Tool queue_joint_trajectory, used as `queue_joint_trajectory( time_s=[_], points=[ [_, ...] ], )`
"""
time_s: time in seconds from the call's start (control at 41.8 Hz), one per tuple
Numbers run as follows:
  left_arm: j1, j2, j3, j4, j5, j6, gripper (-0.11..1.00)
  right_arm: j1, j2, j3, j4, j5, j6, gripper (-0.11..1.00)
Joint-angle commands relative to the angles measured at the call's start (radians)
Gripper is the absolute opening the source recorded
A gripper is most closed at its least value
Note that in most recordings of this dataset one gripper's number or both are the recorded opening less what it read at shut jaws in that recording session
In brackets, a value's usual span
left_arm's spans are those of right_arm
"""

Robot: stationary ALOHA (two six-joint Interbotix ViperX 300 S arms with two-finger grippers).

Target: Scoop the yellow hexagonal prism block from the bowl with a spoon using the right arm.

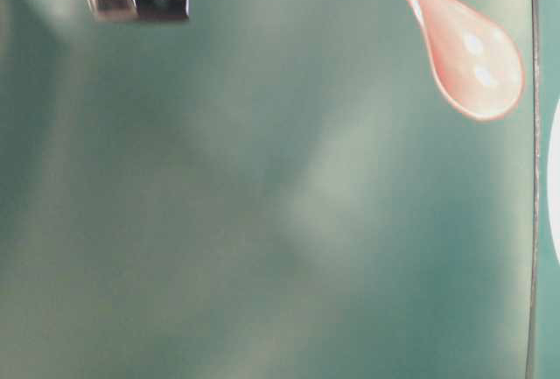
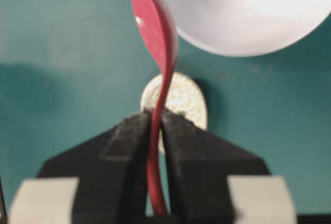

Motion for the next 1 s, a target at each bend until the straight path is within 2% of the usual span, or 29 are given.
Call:
queue_joint_trajectory(
  time_s=[0.0, 0.167, 0.359, 0.574, 0.981],
  points=[
    [0.002, 0.006, -0.023, 0.003, -0.011, -0.002, 0.01, 0.029, -0.023, 0.031, 0.002, -0.037, 0.023, 0.11],
    [0.002, 0.006, -0.025, 0.003, -0.011, -0.002, 0.01, 0.074, -0.015, 0.103, 0.002, -0.098, 0.087, 0.11],
    [0.002, 0.006, -0.023, 0.003, -0.015, -0.002, 0.01, 0.123, -0.011, 0.192, 0.002, -0.222, 0.140, 0.11],
    [0.002, 0.006, -0.023, 0.003, -0.025, -0.002, 0.01, 0.140, 0.002, 0.258, 0.005, -0.296, 0.186, 0.11],
    [0.002, 0.006, -0.023, 0.003, -0.025, -0.002, 0.01, 0.150, 0.057, 0.288, 0.005, -0.331, 0.198, 0.10]
  ],
)
